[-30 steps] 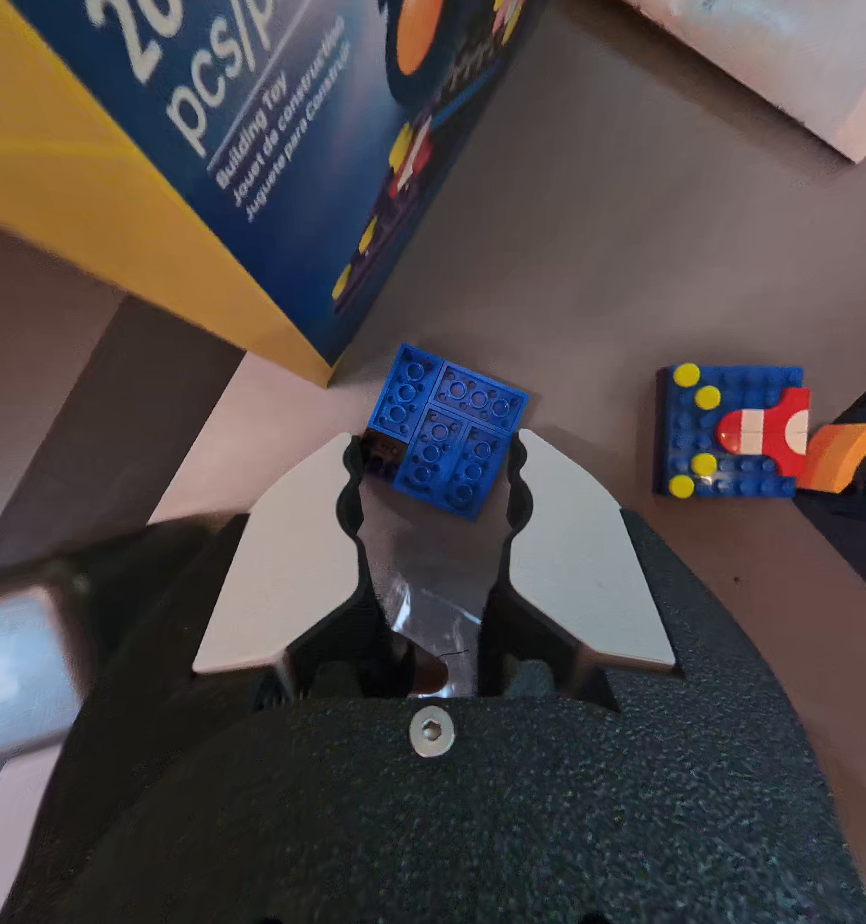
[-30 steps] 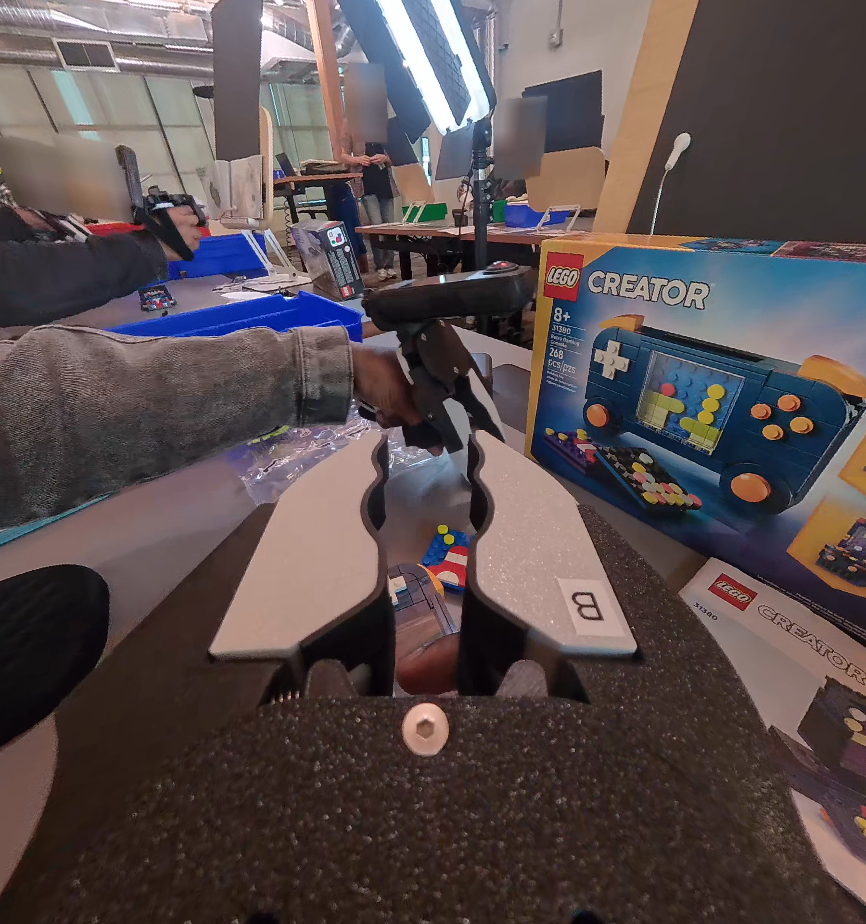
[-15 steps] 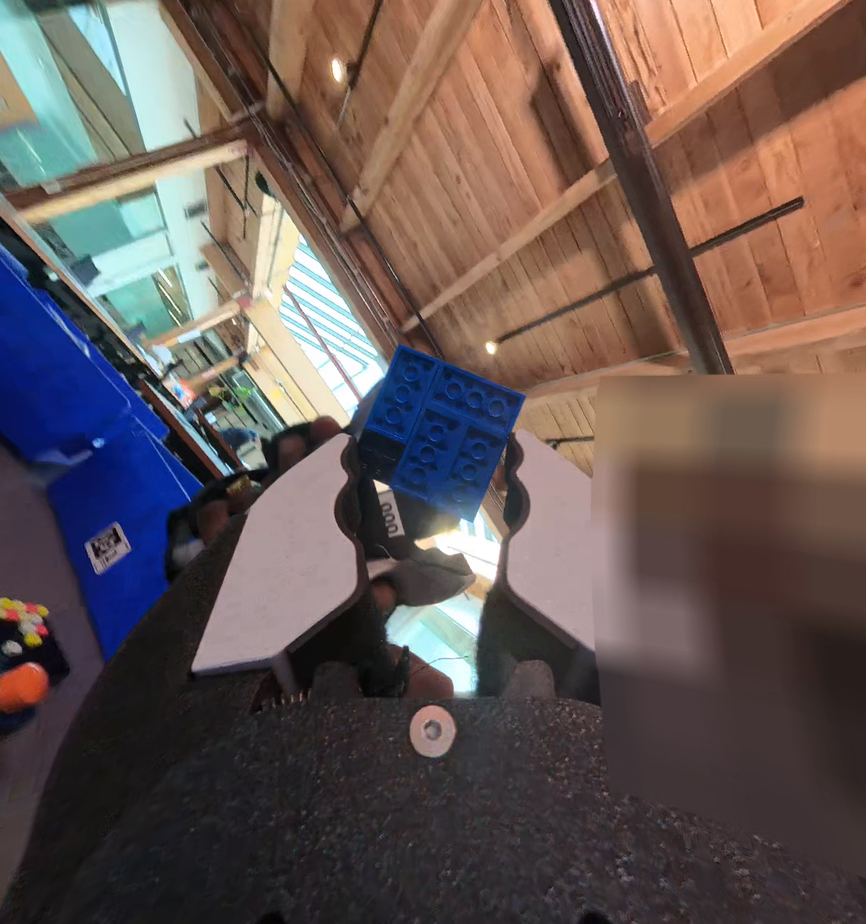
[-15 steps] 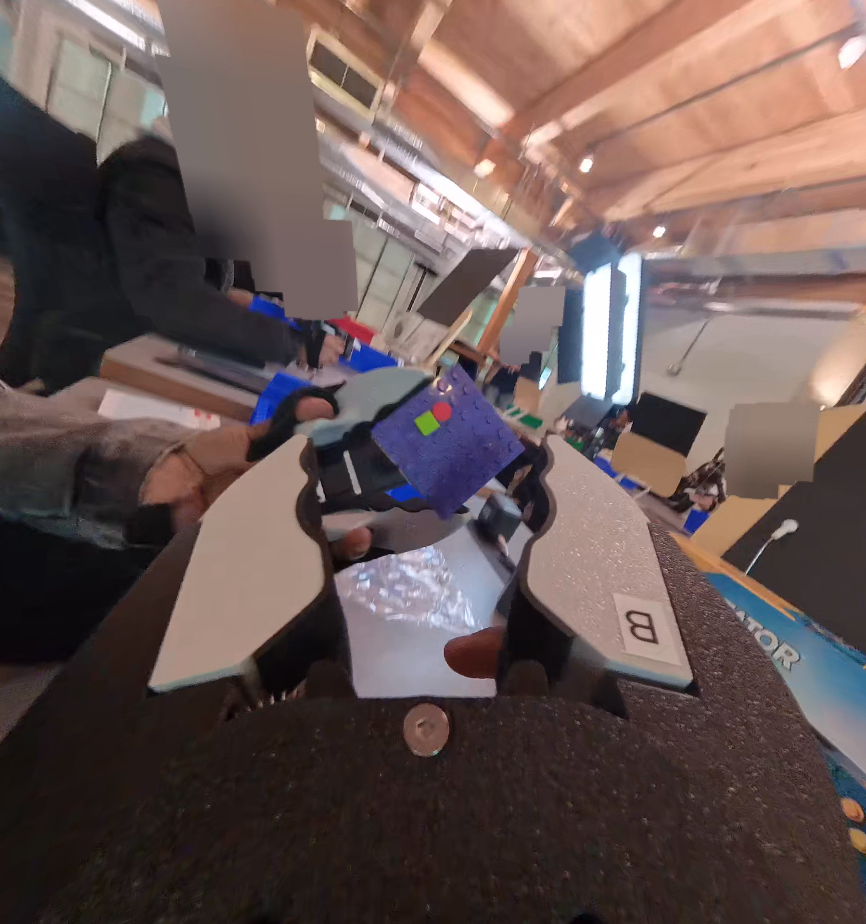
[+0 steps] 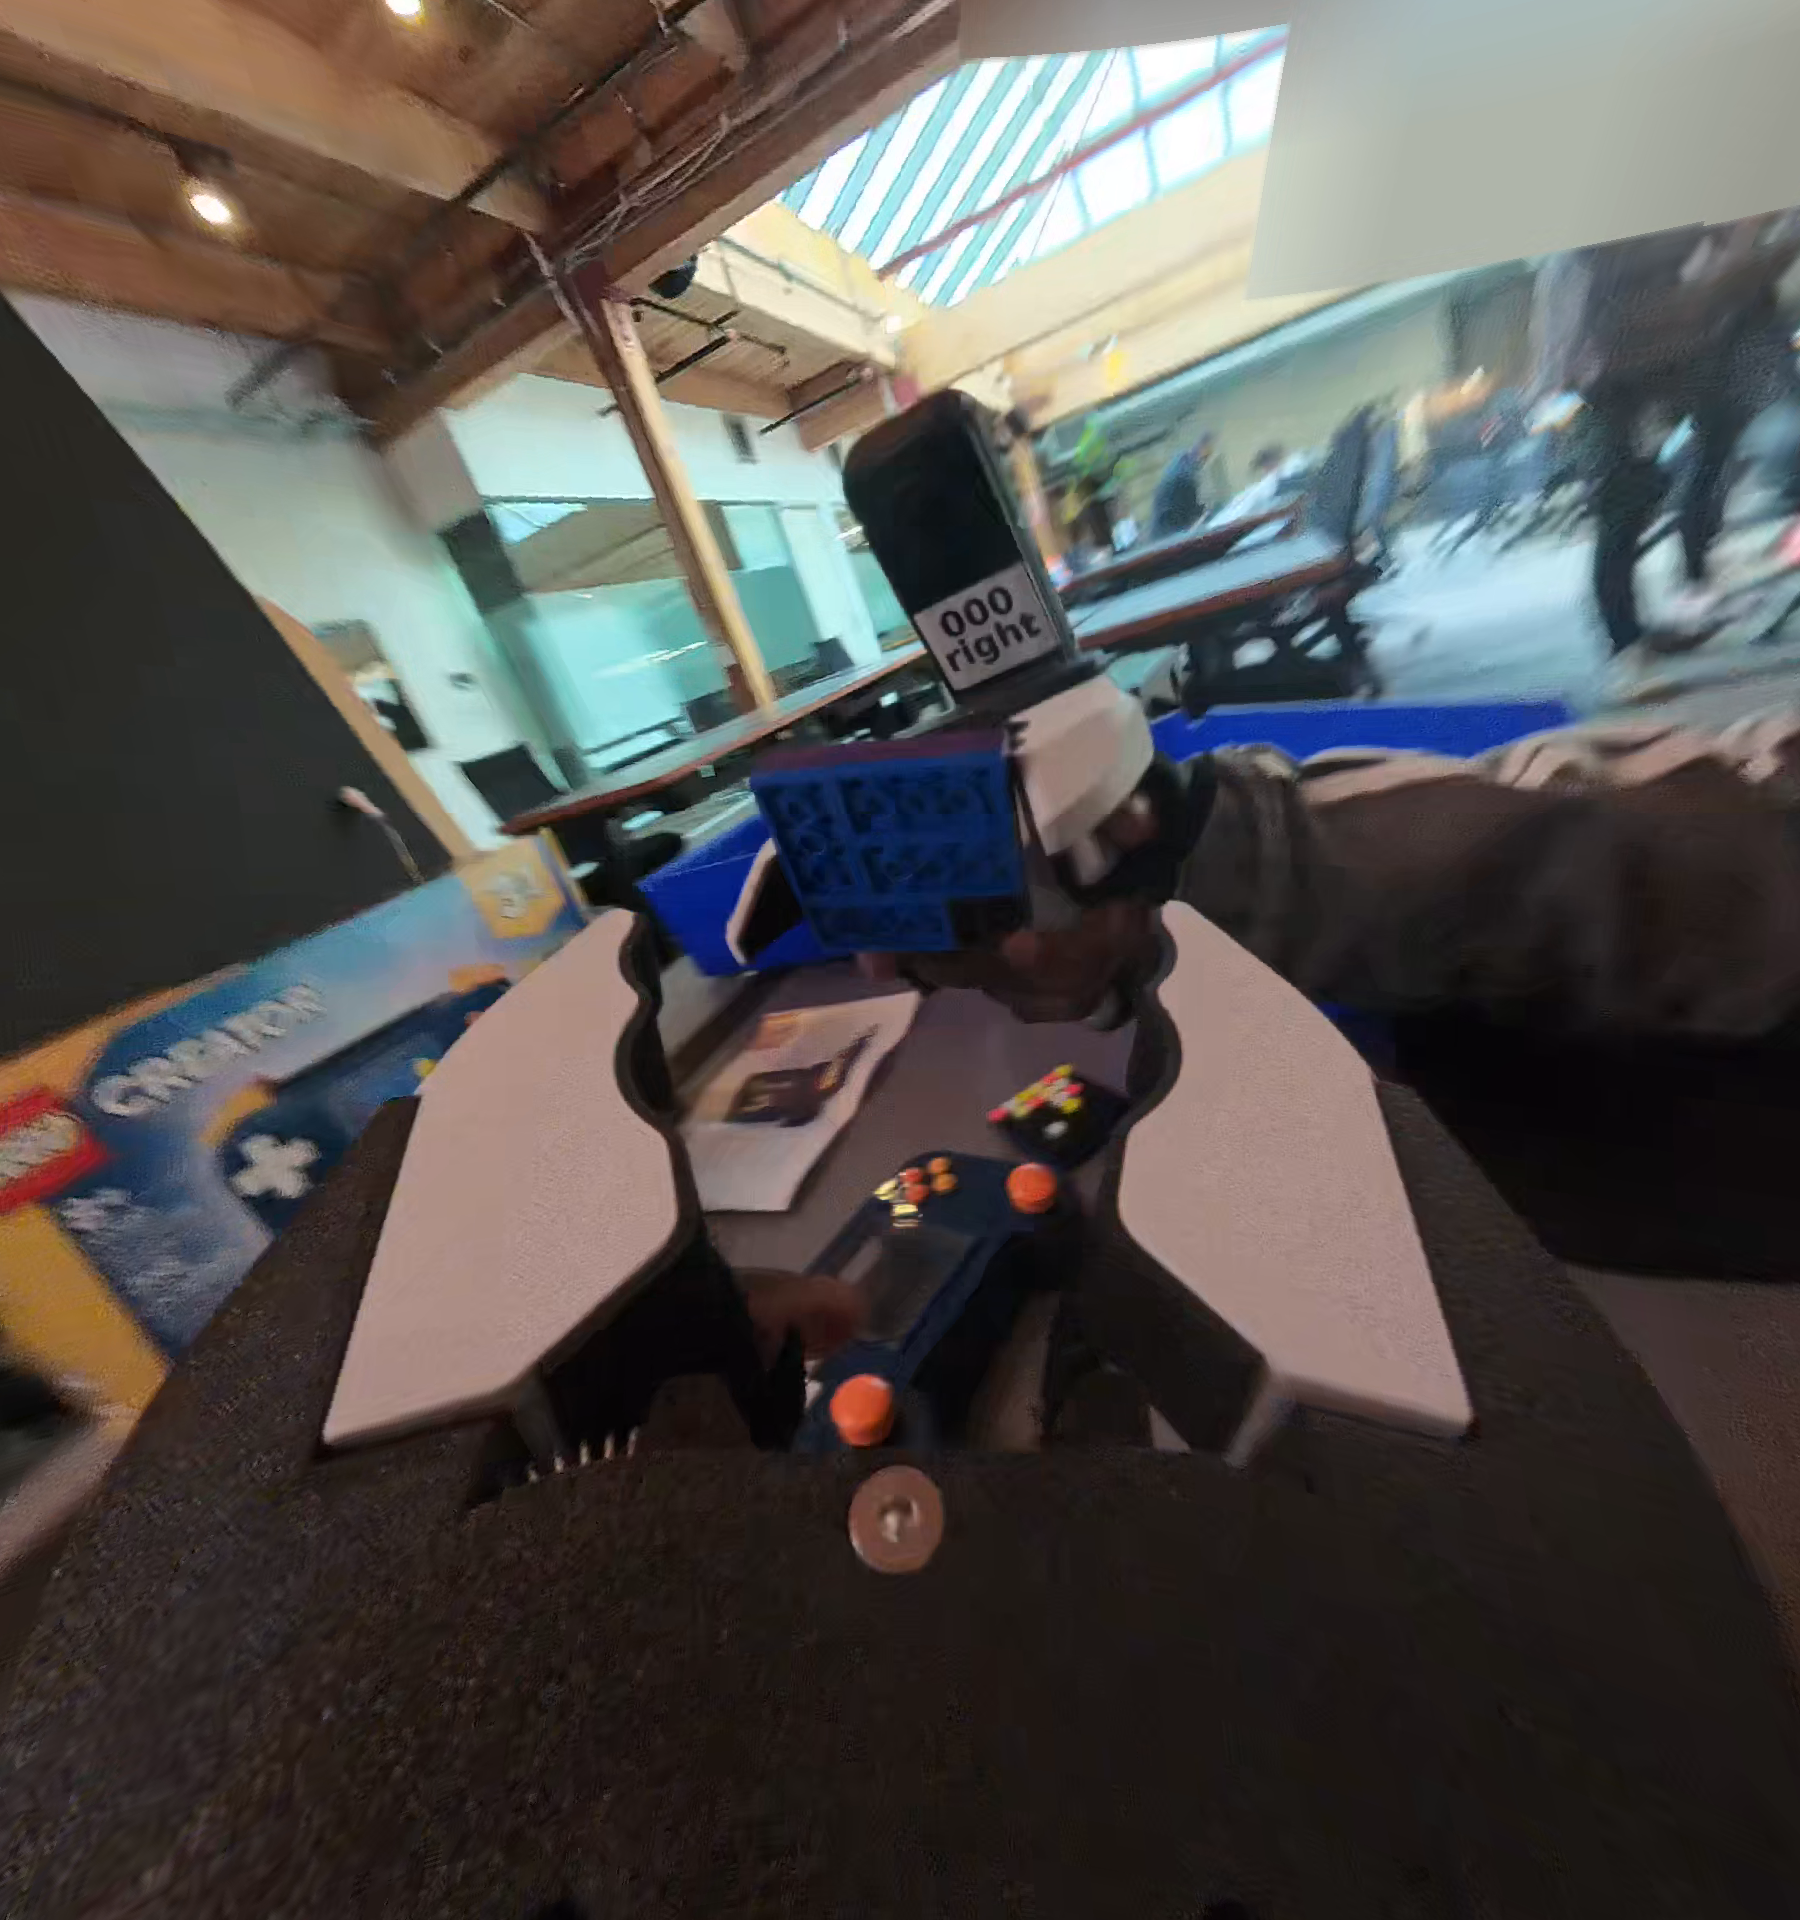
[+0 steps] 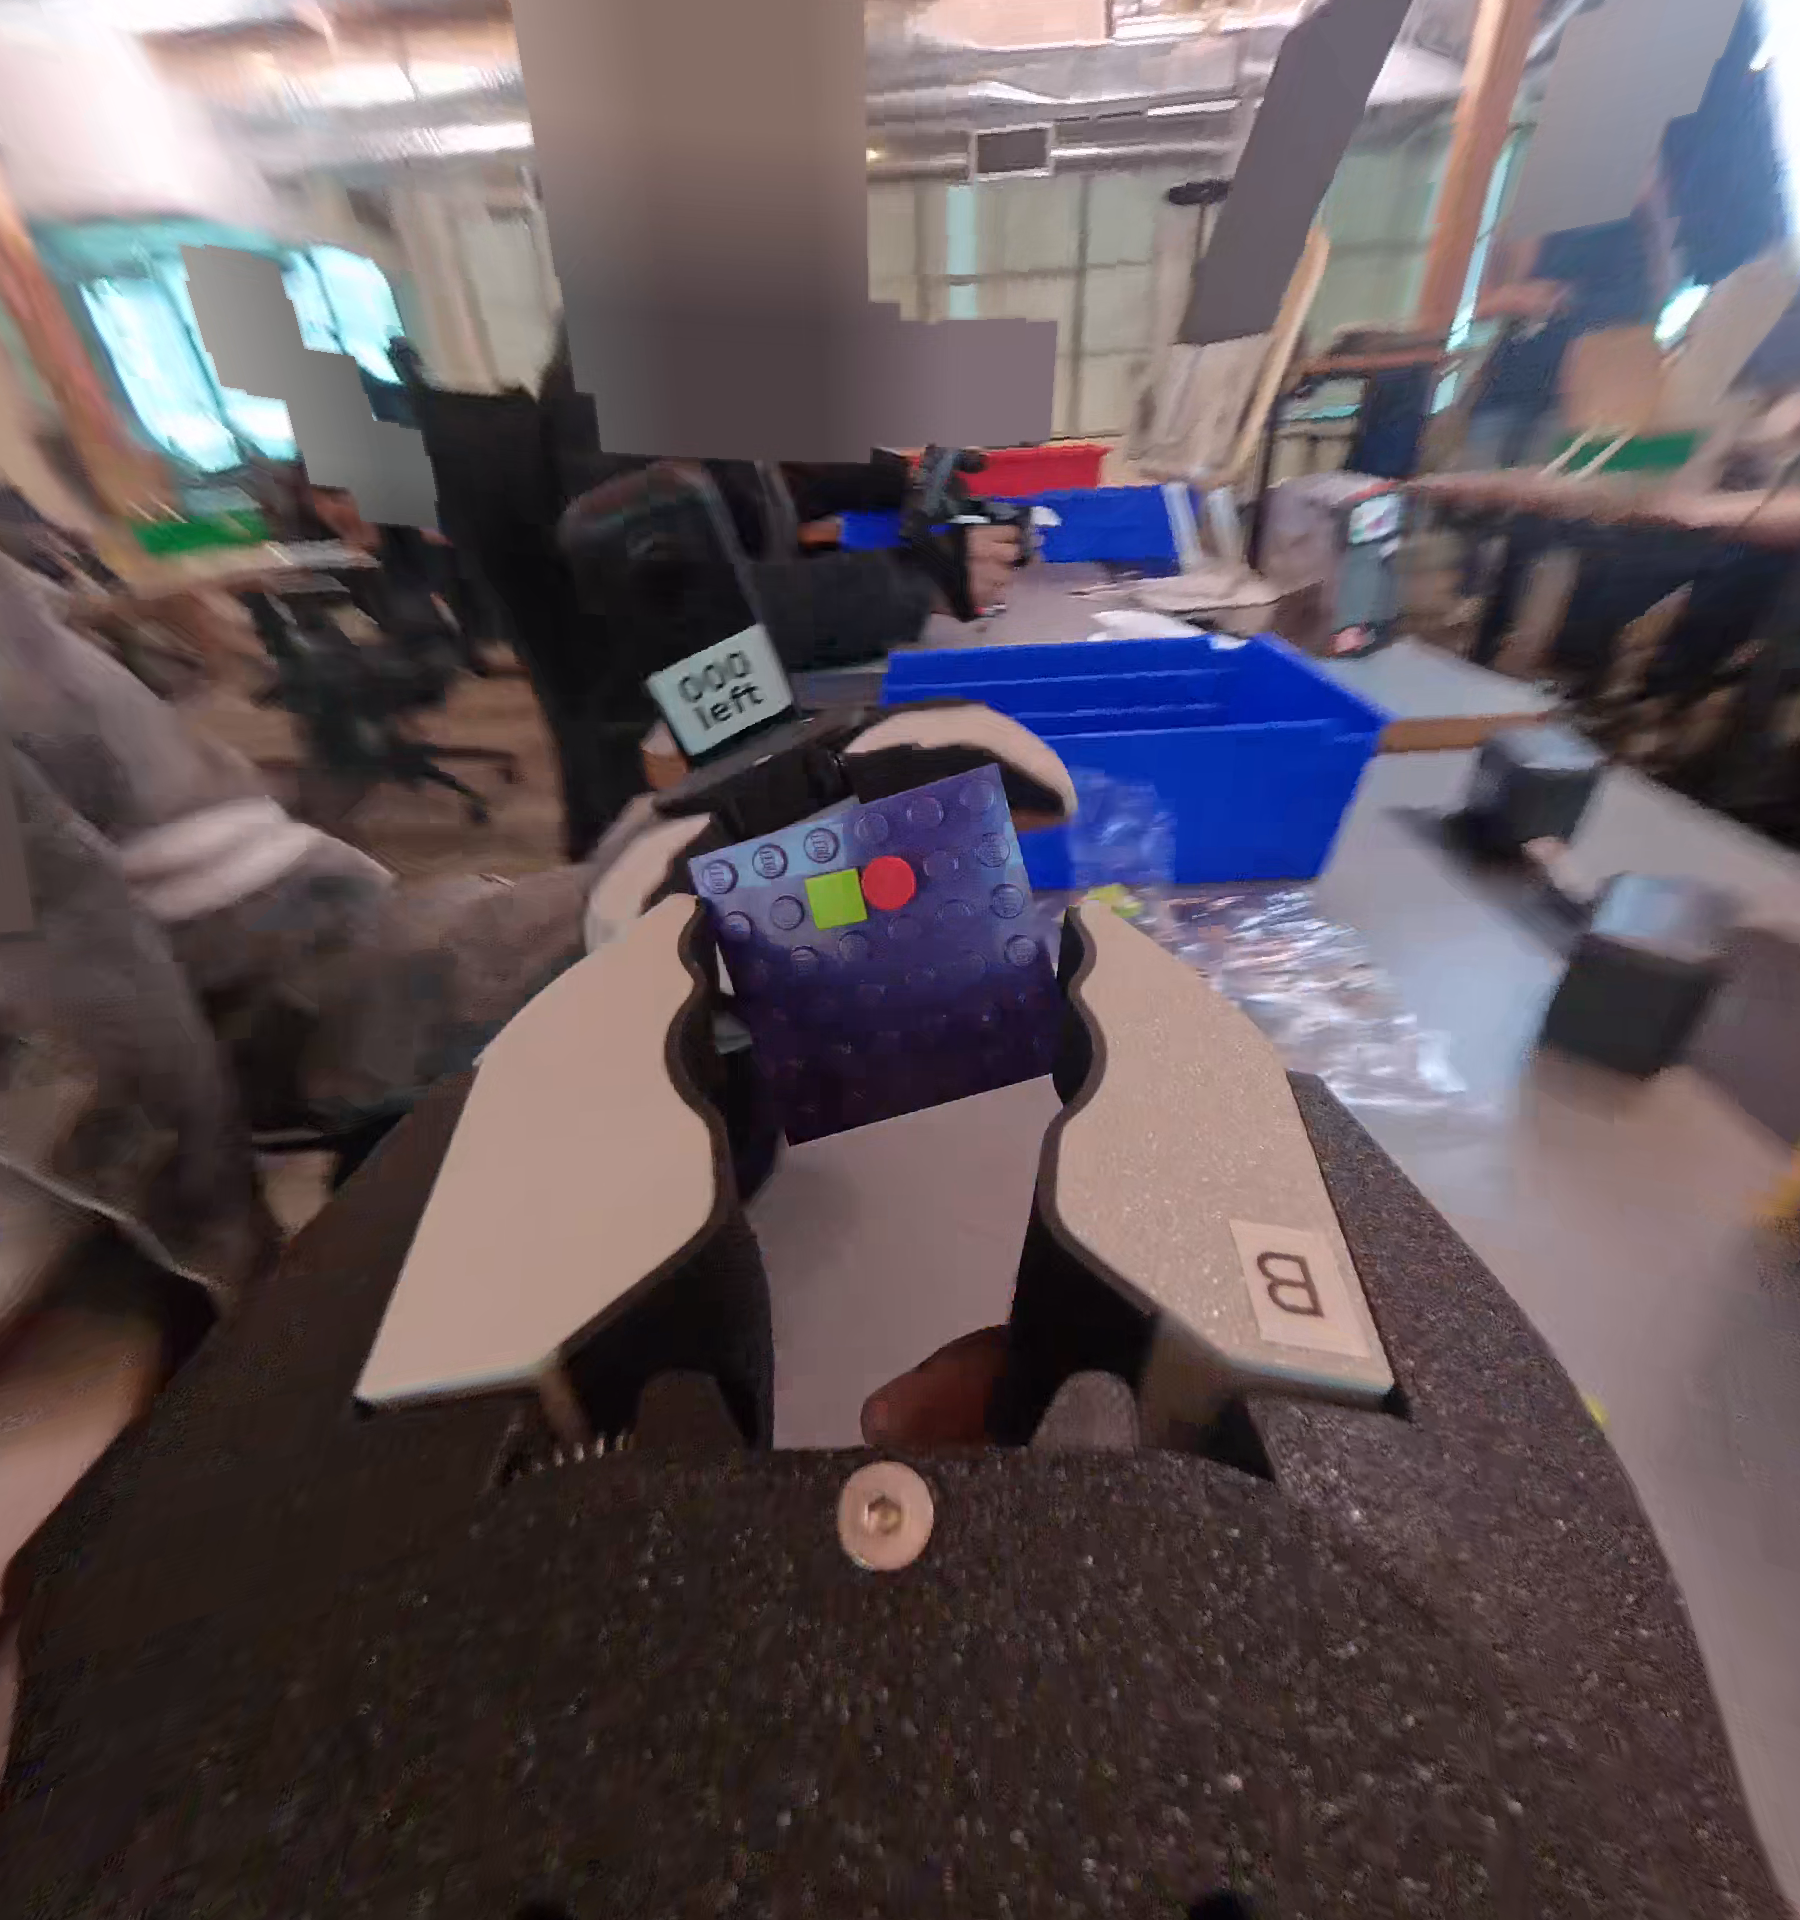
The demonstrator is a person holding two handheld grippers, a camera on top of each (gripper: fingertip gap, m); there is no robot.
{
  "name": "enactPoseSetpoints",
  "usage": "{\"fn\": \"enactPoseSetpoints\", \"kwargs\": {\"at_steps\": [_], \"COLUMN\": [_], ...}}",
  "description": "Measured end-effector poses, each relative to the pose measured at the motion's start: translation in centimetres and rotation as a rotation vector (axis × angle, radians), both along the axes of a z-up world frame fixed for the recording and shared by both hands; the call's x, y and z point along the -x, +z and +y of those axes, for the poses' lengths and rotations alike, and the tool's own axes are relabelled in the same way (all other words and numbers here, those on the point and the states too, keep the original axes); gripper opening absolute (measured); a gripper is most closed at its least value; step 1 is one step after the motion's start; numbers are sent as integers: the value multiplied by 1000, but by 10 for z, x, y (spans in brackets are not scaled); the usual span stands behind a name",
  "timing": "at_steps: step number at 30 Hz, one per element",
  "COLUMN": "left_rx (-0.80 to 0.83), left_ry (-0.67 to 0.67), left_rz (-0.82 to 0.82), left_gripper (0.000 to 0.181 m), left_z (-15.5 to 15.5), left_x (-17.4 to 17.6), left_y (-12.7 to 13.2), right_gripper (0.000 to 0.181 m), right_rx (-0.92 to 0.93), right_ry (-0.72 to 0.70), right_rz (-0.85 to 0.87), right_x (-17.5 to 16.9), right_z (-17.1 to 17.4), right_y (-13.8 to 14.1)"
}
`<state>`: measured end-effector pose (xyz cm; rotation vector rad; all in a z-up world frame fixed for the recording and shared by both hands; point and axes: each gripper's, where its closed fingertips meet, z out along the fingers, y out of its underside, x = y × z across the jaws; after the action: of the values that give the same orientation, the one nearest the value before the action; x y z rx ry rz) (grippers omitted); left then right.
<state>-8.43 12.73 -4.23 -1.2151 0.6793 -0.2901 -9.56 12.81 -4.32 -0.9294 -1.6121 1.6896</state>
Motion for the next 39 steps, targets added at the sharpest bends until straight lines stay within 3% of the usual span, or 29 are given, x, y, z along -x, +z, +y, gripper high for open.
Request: {"fn": "enactPoseSetpoints", "kwargs": {"at_steps": [4,8,11,14,16,17,22,25,27,29,31,34,36,39], "left_rx": [-14,-49,-164,-249,-223,-235,-257,-175,-16,184,394,672,698,750], "left_ry": [82,239,359,450,481,543,537,354,87,-201,-385,-496,-583,-578], "left_rz": [76,125,336,523,608,618,538,266,-61,-424,-650,-770,-867,-872], "left_gripper": [91,91,92,86,72,61,59,59,59,60,59,59,59,59], "left_z": [8,20,20,22,27,29,22,12,-3,-22,-36,-53,-64,-61], "left_x": [-14,-6,-7,-9,-8,-1,-2,-11,-23,-29,-36,-56,-53,-51], "left_y": [-2,-7,-10,-15,-26,-24,-12,-2,8,15,2,-42,-40,-47], "right_gripper": [63,63,63,63,63,62,59,58,53,50,34,15,12,12], "right_rx": [149,362,496,504,500,490,446,375,298,103,-113,-266,-208,-164], "right_ry": [89,177,247,223,234,227,235,181,104,16,-62,-77,-31,-24], "right_rz": [-110,-174,-265,-349,-358,-365,-329,-189,-42,92,180,164,120,52], "right_x": [5,11,12,17,17,18,15,11,0,-19,-37,-53,-60,-58], "right_z": [-9,-18,-23,-23,-26,-27,-32,-25,-13,-11,-22,-50,-65,-72], "right_y": [-9,-5,-8,-22,-23,-24,-18,-1,19,26,20,-15,-37,-54]}}
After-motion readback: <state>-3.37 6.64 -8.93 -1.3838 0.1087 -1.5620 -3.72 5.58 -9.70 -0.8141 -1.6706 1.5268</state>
